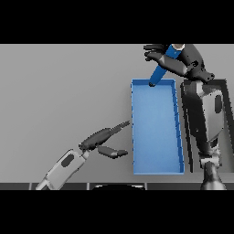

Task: Pick up the blue pipe and place it into the blue bin.

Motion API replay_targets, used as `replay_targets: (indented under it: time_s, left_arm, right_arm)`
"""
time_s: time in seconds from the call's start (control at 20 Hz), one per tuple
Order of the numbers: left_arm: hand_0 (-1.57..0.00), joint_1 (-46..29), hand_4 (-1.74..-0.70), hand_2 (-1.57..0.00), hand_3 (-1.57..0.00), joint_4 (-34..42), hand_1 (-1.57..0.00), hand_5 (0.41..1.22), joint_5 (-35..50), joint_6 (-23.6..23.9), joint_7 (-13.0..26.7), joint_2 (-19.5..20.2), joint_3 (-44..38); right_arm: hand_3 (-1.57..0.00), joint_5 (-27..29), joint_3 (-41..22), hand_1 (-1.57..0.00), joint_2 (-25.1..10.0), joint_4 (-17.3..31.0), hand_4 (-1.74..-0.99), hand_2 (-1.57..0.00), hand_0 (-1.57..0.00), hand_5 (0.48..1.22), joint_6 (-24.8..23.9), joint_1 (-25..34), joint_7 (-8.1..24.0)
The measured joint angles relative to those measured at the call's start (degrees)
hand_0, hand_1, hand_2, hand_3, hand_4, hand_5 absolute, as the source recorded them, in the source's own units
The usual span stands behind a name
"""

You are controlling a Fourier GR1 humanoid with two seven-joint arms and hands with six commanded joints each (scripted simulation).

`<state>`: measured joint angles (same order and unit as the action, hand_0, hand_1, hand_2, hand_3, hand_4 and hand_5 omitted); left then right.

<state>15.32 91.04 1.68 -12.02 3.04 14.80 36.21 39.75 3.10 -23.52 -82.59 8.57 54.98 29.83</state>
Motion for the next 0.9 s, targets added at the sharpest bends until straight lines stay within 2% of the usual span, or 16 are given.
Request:
replay_targets:
  time_s: [0.1,0.2,0.25,0.3,0.4,0.5,0.55,0.65,0.75,0.8,0.85,0.9]
  left_arm:
    - [0.0,0.3,-0.9,0.0,0.0,-0.5,0.0,0.489,-0.2,0.2,0.4,-0.2,-0.2]
    - [0.0,0.5,-0.89,0.0,0.0,0.0,0.0,0.483,-0.3,0.2,0.0,0.3,-0.4]
    - [0.0,0.5,-0.89,0.0,0.0,0.5,0.0,0.478,0.5,-0.1,1.0,0.2,-0.4]
    - [0.0,0.9,-0.89,0.0,0.0,0.3,0.0,0.474,0.8,-0.2,2.3,0.0,-0.6]
    - [0.0,0.4,-0.89,0.0,0.0,-0.4,0.0,0.47,0.0,0.2,2.1,-0.3,-0.1]
    - [0.0,-0.2,-0.88,0.0,0.0,-0.3,0.0,0.464,0.1,0.1,1.0,0.0,-0.2]
    - [0.0,-0.1,-0.88,0.0,0.0,-0.3,0.0,0.463,-0.2,0.3,0.5,-0.1,-0.1]
    - [0.0,0.1,-0.88,0.0,0.0,-0.3,0.0,0.464,-0.5,0.4,0.6,-0.8,0.4]
    - [0.0,-0.2,-0.88,0.0,0.0,0.2,0.0,0.46,-0.3,0.6,1.2,-0.3,0.1]
    - [0.0,-0.5,-0.89,0.0,0.0,0.5,0.0,0.457,0.0,0.3,1.0,-0.1,0.1]
    - [0.0,0.0,-0.89,0.0,0.0,-0.4,0.0,0.455,-0.1,0.5,1.5,-0.6,0.0]
    - [0.0,0.1,-0.89,0.0,0.0,0.1,0.0,0.453,-0.1,0.6,1.4,-0.6,0.0]
  right_arm:
    - [-1.57,-1.0,0.7,-1.57,-0.2,2.1,-1.74,-1.57,-1.57,1.117,0.7,-3.9,1.0]
    - [-1.57,-2.2,0.3,-1.57,0.3,0.9,-1.74,-1.57,-1.57,1.122,-0.5,-8.2,2.5]
    - [-1.57,-3.3,0.0,-1.57,0.7,1.2,-1.74,-1.57,-1.57,1.121,-0.4,-10.5,2.8]
    - [-1.57,-4.5,-0.7,-1.57,1.0,1.2,-1.74,-1.57,-1.57,1.12,-1.1,-12.3,4.6]
    - [-1.57,-5.6,-1.0,-1.57,1.7,1.3,-1.741,-1.57,-1.57,1.12,-2.9,-15.8,5.1]
    - [-1.57,-4.7,-3.8,-1.57,0.5,2.1,-1.741,-1.57,-1.57,1.12,-5.4,-19.3,5.1]
    - [-1.57,-3.8,-6.0,-1.57,-1.2,2.5,-1.741,-1.57,-1.57,1.122,-6.7,-20.7,5.1]
    - [-1.57,-0.9,-10.8,-1.57,-3.6,2.9,-1.655,-1.57,-1.57,1.124,-8.8,-23.7,5.1]
    - [-1.57,0.4,-14.3,-1.57,-5.8,3.9,-1.591,-1.57,-1.57,1.114,-8.5,-25.9,5.1]
    - [-1.33,2.0,-17.3,-1.57,-7.6,4.7,-1.599,-1.57,-1.57,1.11,-9.4,-26.1,5.1]
    - [-1.12,4.5,-21.3,-1.46,-9.7,5.4,-1.547,-1.39,-1.56,1.133,-11.0,-25.9,5.1]
    - [-0.9,6.9,-25.0,-1.17,-11.5,6.8,-1.503,-1.11,-1.31,1.15,-13.0,-25.8,5.1]
